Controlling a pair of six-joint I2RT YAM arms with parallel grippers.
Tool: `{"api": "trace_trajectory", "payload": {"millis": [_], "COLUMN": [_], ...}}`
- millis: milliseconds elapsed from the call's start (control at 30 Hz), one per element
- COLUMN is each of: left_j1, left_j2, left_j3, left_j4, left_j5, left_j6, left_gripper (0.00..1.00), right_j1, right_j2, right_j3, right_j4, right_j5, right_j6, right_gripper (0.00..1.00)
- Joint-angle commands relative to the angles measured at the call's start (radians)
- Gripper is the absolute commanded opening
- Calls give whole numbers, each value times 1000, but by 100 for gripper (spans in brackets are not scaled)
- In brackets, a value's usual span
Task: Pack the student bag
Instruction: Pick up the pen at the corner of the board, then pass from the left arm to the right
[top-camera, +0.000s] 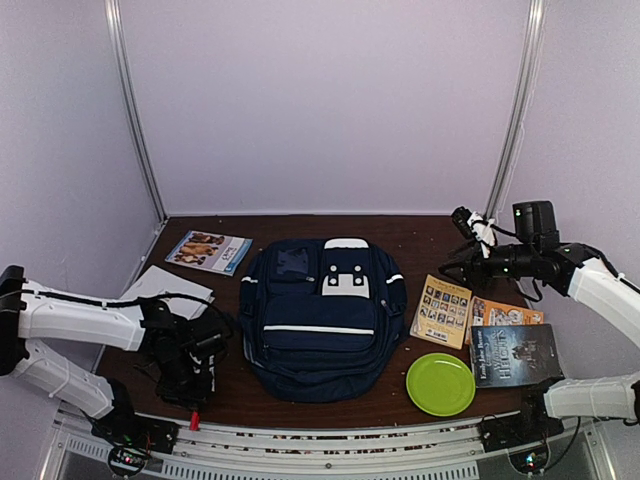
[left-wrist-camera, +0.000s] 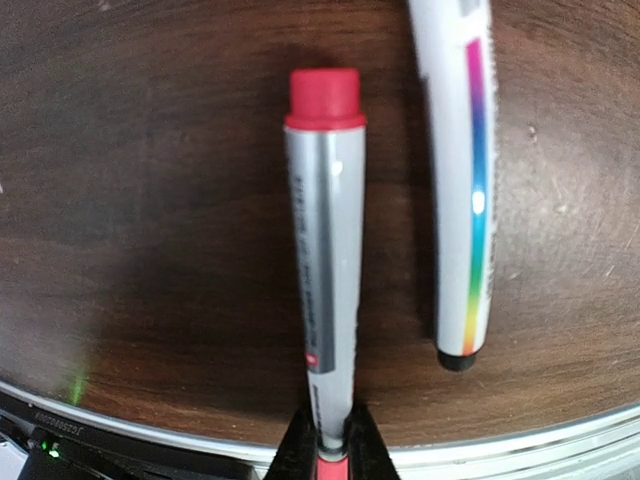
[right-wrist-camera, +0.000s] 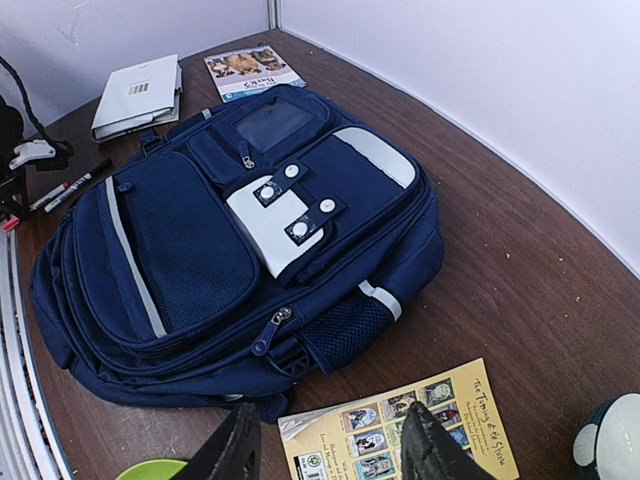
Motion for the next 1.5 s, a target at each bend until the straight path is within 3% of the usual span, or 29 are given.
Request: {"api": "trace_trajectory", "payload": {"millis": [0,200,300,533,633,800,1033,1167,1467], "left_j1": [-5,-5,-5,-5,-5,-5,-5,-5,-5], "left_j2": [-79,-284,-341,-233,-175,-110,-53,-30,50], "left_j3": [-24,95,172,389,445,460,427,422,442], "left_j4": [-42,-239,-235,20,153,467,782,905,987], "left_j5": [-23,-70,-123,-180,-151,-66,45,137,259], "left_j6": [-68,-134,-108,293,403,523,627,639,586], "left_gripper": [3,0,0,0,0,0,0,0,0], "right_j1": [-4,-4,-4,17,77,232,371,443,479], "right_j2": [-1,-9,-14,61,134,290,414,494,594], "right_j3": [23,22,28,160,263,444,578,643,724], "right_j4": [0,7,1,-16,-46,-120,-60,-48,103], "right_j5": [-11,-20,-14,-153,-162,-207,-218,-215,-349], "right_j6": [0,18,15,166,250,352,527,569,707], "right_gripper": [48,48,49,53,64,64,71,71,65]}}
